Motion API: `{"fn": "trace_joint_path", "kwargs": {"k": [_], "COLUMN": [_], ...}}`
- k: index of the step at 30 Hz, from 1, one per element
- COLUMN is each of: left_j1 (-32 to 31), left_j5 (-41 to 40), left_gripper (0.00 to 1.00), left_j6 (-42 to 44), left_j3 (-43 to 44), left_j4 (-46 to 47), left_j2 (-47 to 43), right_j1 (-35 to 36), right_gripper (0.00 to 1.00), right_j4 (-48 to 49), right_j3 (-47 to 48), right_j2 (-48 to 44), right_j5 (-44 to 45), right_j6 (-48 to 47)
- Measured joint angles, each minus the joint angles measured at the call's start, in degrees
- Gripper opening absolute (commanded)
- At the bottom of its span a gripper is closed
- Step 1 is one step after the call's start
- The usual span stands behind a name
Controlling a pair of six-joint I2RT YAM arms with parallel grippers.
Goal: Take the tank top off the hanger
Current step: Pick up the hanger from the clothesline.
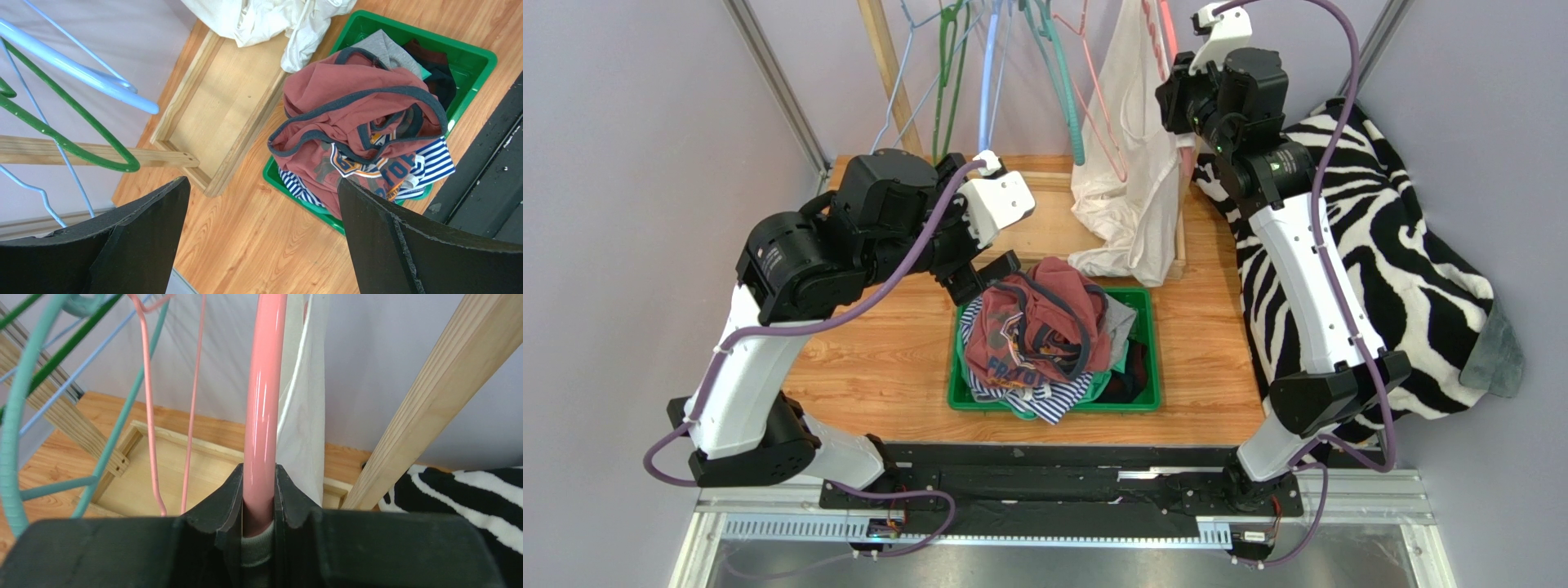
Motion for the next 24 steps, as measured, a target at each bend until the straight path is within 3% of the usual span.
{"fn": "trace_joint_path", "kwargs": {"k": [10,15,24], "left_j1": [0.0,0.0,0.0], "left_j5": [-0.4,-0.5,-0.4], "left_gripper": [0.99,0.99,0.99], "left_j6": [0.0,0.0,0.0], "left_j3": [0.0,0.0,0.0], "left_j4": [0.0,0.0,0.0], "left_j2": [-0.9,-2.0,-2.6], "right_j1": [-0.2,-0.2,-0.1], "right_gripper": [0.00,0.00,0.00], "right_j4": [2.2,2.4,-7.5], "right_j3": [-1.8,-11.3,-23.9], "right_j2": [-2.0,-9.3,-28.2], "right_j5": [-3.5,-7.1,-7.5], "right_j6": [1.5,1.6,1.4]}}
